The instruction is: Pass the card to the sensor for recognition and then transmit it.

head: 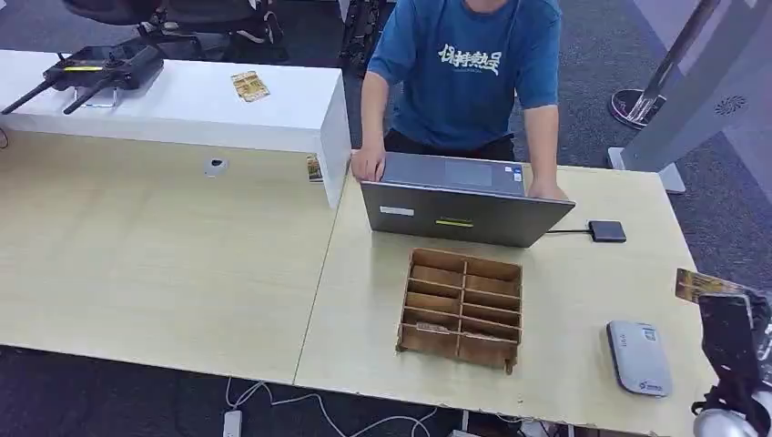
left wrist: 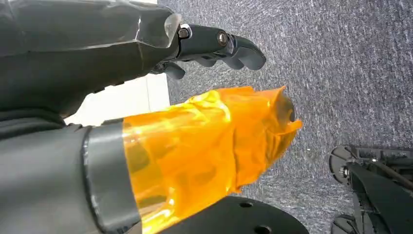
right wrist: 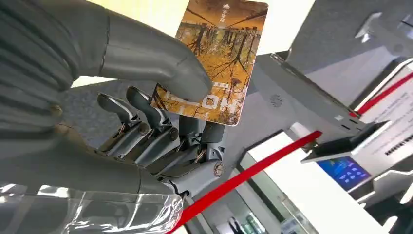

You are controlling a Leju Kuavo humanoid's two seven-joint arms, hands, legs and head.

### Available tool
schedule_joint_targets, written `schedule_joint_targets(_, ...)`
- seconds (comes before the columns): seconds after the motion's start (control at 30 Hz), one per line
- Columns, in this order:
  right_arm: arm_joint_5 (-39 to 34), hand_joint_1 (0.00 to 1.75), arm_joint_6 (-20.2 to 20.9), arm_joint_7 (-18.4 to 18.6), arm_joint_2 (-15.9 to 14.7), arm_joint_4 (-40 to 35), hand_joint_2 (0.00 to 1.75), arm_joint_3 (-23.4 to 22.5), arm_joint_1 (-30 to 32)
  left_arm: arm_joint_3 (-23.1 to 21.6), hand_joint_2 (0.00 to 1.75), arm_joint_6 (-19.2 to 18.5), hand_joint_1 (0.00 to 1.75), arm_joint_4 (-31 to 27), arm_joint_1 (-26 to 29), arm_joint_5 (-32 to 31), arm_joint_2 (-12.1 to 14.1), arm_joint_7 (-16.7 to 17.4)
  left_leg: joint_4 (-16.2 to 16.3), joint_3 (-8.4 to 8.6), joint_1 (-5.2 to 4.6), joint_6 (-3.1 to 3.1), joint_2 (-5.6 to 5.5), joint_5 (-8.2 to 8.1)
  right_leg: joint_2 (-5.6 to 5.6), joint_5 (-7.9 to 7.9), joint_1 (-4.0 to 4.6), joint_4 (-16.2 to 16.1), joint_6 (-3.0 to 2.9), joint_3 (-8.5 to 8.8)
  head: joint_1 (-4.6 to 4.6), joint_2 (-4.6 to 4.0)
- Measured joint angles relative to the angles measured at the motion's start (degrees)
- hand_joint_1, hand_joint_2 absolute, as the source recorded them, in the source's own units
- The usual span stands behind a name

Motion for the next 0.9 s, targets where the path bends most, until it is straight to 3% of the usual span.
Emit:
schedule_joint_targets(0.33, 0.7, 1.75, 1.48, 1.24, -0.65, 5.83, 1.75, -2.16, -1.21, 0.0, 0.0, 0.13, 0.0, 0.0, 0.01, 0.28, 0.0, 0.15, 0.0, 0.0, -0.01, 0.0, -0.01, 0.0, -0.01, 0.0, -0.01, 0.0, 0.0, 0.0, 0.0, 0.0)
schedule_joint_targets(0.9, -1.73, 1.75, 3.61, 1.09, -0.83, 5.53, 1.75, -2.95, 1.31, 0.48, 0.0, 0.33, 0.0, 0.0, 0.0, 1.05, 0.0, 0.13, 0.0, 0.01, -0.01, 0.0, 0.01, 0.0, 0.01, 0.0, -0.01, 0.0, 0.0, 0.0, 0.02, 0.0)
